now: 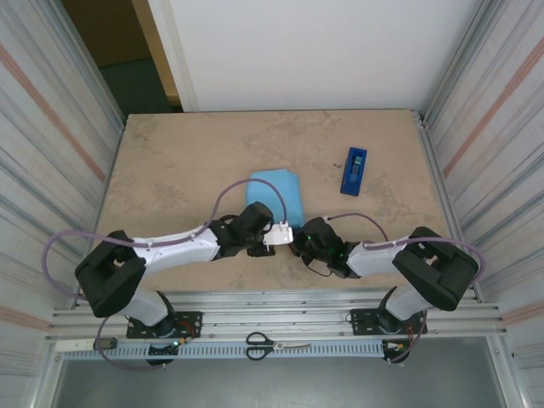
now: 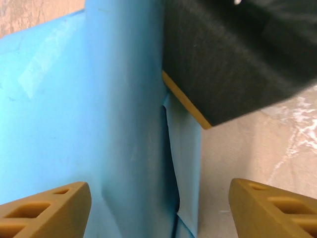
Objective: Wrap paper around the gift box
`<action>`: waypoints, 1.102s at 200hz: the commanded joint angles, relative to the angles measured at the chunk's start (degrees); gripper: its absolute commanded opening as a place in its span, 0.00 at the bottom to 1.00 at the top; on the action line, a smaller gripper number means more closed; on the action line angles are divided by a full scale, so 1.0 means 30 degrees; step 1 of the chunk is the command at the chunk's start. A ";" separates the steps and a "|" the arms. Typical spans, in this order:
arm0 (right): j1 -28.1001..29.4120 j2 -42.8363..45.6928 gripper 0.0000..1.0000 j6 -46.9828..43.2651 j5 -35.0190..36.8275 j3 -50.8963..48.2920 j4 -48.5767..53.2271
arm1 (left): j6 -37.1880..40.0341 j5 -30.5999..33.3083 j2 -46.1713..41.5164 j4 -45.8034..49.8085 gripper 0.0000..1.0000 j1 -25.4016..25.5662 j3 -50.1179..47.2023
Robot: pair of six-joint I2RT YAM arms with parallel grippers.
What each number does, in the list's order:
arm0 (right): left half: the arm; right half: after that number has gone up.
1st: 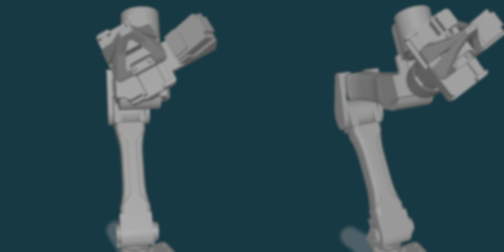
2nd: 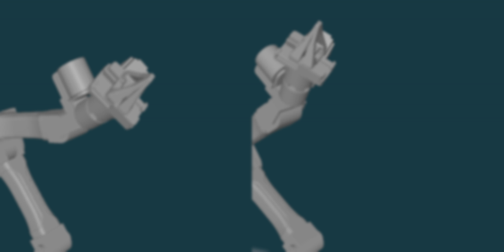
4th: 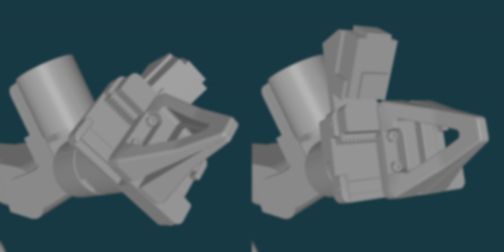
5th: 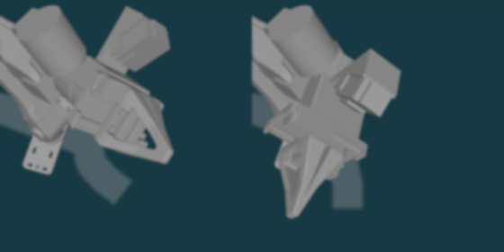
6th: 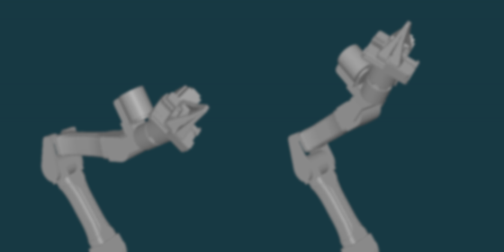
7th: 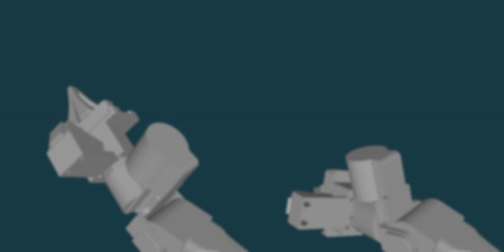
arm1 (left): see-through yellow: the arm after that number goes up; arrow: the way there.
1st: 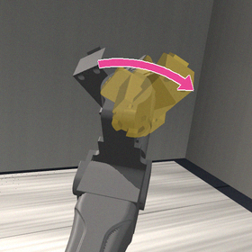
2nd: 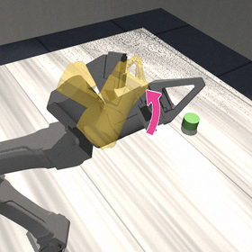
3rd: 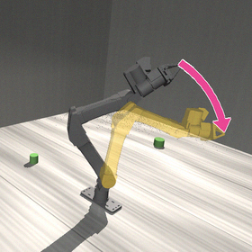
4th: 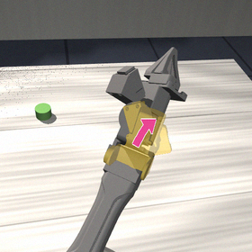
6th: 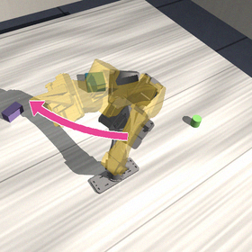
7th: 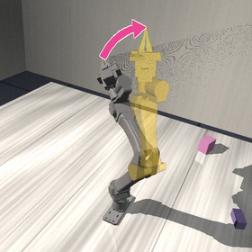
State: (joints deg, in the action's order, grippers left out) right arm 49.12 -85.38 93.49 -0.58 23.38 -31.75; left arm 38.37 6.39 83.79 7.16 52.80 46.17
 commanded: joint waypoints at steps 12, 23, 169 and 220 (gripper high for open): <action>-0.0173 -0.0169 0.00 0.0395 0.0662 0.0104 -0.0257 | -0.1659 -0.2478 -0.2529 0.0115 0.80 -0.1329 -0.0551; -0.0245 -0.0135 0.00 0.0333 0.0636 0.0121 -0.0243 | -0.2645 -0.3229 -0.3174 -0.0081 0.82 -0.1940 -0.0686; -0.1755 -0.0174 0.00 -0.0696 -0.1168 0.0763 0.0751 | -0.2575 -0.2438 -0.2110 -0.1098 0.86 -0.1411 -0.0977; -0.2011 0.0000 0.00 -0.0802 -0.1399 0.0755 0.1002 | -0.2459 0.0487 -0.0777 -0.4038 0.89 -0.0434 -0.1358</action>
State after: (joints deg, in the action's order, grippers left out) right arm 43.68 -85.38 92.40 -4.38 24.45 -29.95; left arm 29.82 1.34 80.64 0.71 51.20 41.76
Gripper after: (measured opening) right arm 0.063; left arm 0.883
